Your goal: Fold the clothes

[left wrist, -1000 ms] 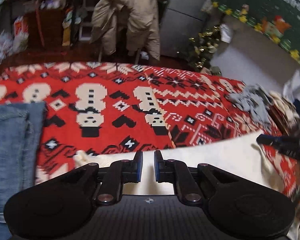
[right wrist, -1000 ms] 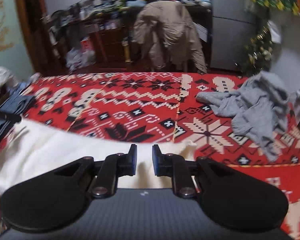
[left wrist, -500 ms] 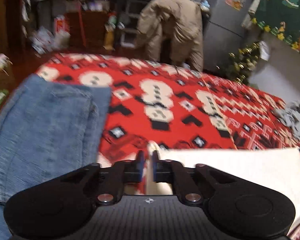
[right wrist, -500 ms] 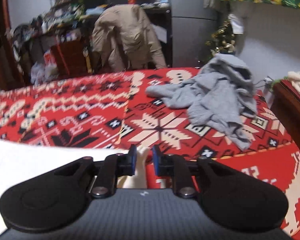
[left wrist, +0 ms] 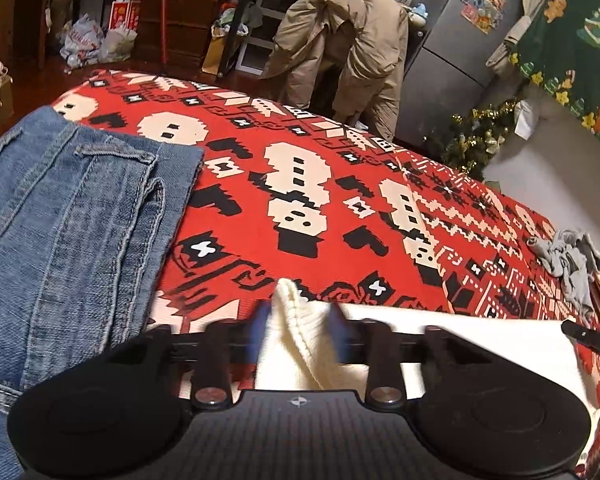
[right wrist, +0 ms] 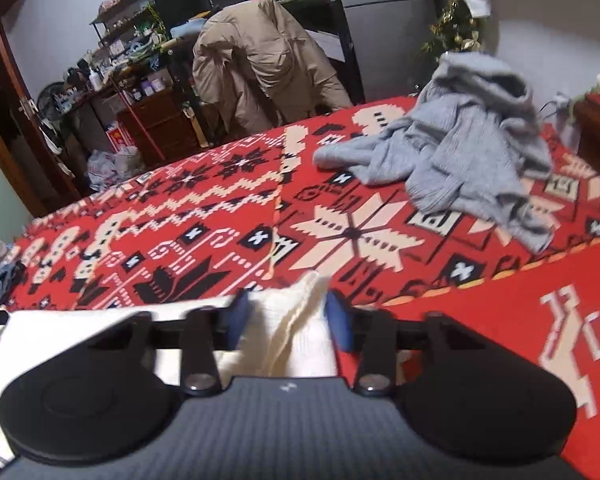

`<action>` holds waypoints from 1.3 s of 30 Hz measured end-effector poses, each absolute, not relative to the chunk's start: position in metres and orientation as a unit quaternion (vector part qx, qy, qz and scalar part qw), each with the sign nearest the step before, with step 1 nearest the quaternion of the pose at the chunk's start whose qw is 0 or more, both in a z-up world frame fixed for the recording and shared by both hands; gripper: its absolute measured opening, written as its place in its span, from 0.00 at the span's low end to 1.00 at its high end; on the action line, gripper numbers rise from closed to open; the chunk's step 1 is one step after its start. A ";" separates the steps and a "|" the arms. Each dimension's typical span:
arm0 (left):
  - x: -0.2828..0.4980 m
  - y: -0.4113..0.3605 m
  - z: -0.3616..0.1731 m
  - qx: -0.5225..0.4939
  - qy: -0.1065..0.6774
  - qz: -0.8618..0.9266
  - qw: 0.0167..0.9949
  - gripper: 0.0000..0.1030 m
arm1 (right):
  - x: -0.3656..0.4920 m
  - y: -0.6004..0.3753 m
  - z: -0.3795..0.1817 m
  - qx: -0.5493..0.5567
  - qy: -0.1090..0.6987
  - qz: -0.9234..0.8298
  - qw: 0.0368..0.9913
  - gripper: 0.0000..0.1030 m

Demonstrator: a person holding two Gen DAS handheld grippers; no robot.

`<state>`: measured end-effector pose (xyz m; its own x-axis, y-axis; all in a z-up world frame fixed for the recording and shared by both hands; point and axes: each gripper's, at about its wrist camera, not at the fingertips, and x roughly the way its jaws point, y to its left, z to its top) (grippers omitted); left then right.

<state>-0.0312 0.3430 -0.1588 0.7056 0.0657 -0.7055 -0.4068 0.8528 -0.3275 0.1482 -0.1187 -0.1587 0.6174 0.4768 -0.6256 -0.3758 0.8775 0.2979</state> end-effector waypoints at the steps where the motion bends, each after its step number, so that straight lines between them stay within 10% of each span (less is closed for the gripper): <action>1: -0.031 0.342 -0.158 -0.234 0.357 0.132 0.895 0.11 | 0.149 -0.118 -0.158 0.070 0.364 0.237 0.898 0.16; 16: 0.036 0.328 -0.154 -0.145 0.344 0.192 0.907 0.22 | 0.175 -0.106 -0.148 0.029 0.305 0.190 0.933 0.14; 21: 0.014 0.336 -0.141 -0.150 0.328 0.220 0.906 0.37 | 0.173 -0.119 -0.141 0.031 0.285 0.151 0.946 0.39; 26: -0.017 0.317 -0.111 -0.191 0.310 0.188 0.912 0.13 | 0.149 -0.132 -0.110 0.052 0.282 0.167 0.943 0.41; 39: -0.015 0.235 -0.147 -0.162 0.438 0.090 0.879 0.04 | 0.076 -0.059 -0.124 -0.038 0.379 0.250 0.890 0.45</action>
